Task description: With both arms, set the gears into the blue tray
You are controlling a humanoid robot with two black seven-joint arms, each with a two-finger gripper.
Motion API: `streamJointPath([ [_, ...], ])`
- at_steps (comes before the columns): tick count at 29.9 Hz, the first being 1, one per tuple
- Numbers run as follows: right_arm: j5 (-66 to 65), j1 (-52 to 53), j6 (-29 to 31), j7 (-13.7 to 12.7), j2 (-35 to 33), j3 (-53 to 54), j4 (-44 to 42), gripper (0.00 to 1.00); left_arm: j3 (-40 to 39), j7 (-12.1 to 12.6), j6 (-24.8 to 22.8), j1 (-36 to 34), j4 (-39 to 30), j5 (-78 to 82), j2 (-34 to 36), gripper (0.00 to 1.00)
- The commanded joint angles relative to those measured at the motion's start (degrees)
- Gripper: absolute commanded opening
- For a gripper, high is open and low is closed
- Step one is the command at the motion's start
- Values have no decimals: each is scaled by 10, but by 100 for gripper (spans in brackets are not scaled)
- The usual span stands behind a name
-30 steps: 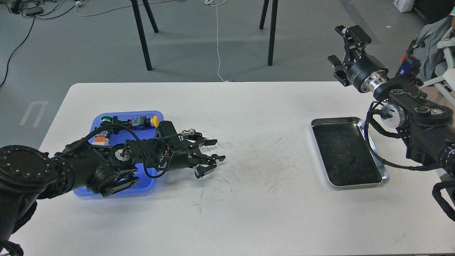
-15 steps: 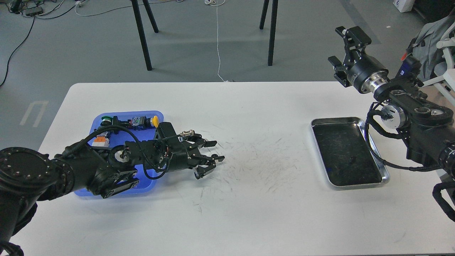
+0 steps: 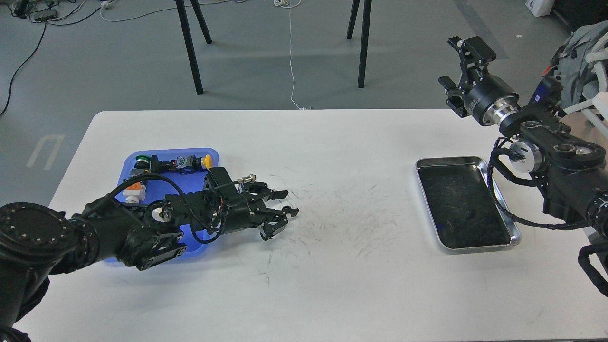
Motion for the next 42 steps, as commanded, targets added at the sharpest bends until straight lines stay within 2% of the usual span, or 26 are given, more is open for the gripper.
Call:
streamJointPath([
  [1,-1,1,0,0,1,0,0,98,1,0,0,-1,-22,-14,3,66],
  [6,-2,2,0,0,1,0,0,98,3,0,0,-1,-32,-14,8,69],
  [15,-3,2,0,0,1,-1,0,98,6,0,0,-10,-20,-6,8,60],
  [42,-3,1,0,0,1,-1,-1,98,6,0,-3,-8,-1,-1,1,55],
])
